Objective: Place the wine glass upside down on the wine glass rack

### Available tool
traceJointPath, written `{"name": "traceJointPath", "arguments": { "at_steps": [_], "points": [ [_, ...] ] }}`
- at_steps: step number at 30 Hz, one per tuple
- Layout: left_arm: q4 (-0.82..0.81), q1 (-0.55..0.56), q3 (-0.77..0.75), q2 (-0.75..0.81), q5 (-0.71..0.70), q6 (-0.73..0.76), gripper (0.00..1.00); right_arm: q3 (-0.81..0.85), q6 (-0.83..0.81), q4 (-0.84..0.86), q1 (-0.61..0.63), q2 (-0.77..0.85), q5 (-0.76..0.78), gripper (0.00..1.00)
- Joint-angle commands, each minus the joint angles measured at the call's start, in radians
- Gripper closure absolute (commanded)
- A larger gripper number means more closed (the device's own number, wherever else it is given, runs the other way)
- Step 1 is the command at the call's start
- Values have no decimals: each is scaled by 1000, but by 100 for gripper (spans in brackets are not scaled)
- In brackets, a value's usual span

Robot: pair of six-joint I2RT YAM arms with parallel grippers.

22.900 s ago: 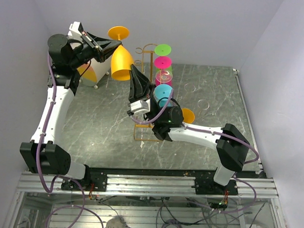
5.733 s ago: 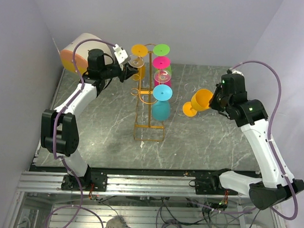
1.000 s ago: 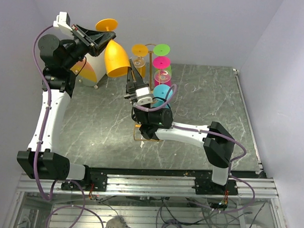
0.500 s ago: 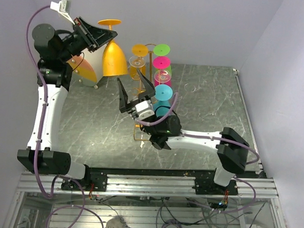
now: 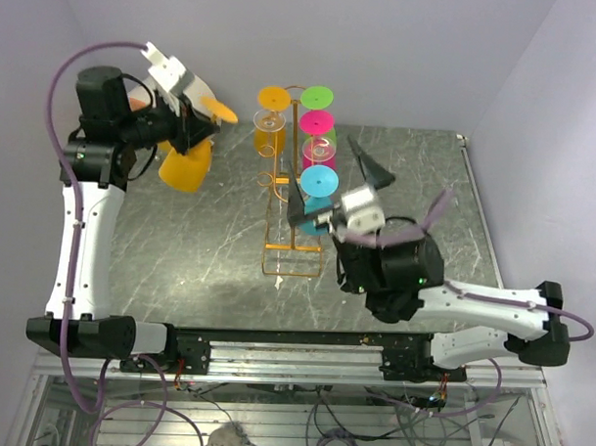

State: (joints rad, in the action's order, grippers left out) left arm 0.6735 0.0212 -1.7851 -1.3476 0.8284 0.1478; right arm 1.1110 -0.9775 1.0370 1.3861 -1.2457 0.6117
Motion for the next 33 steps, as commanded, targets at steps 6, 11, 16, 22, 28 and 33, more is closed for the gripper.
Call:
{"name": "traceJointPath", "arguments": {
  "at_steps": [6, 11, 16, 22, 28, 33],
  "points": [
    [-366, -6, 377, 61, 98, 305, 93, 420, 1063, -1287, -475, 88, 146, 0],
    [-718, -6, 573, 81, 228, 196, 93, 502, 1280, -1587, -784, 44, -78, 6],
    [-1107, -6, 670, 51, 295, -56, 93, 366, 1346, -1584, -807, 104, -107, 6],
    [-1359, 1, 693, -16, 334, -209, 93, 268, 1379, -1586, -809, 185, -70, 6],
    [-1546, 10, 727, -63, 395, -333, 93, 259, 1380, -1620, -808, 195, -46, 6],
    [-1403, 26, 710, -69, 398, -231, 93, 266, 1369, -1619, -809, 196, -42, 6]
  ]
}}
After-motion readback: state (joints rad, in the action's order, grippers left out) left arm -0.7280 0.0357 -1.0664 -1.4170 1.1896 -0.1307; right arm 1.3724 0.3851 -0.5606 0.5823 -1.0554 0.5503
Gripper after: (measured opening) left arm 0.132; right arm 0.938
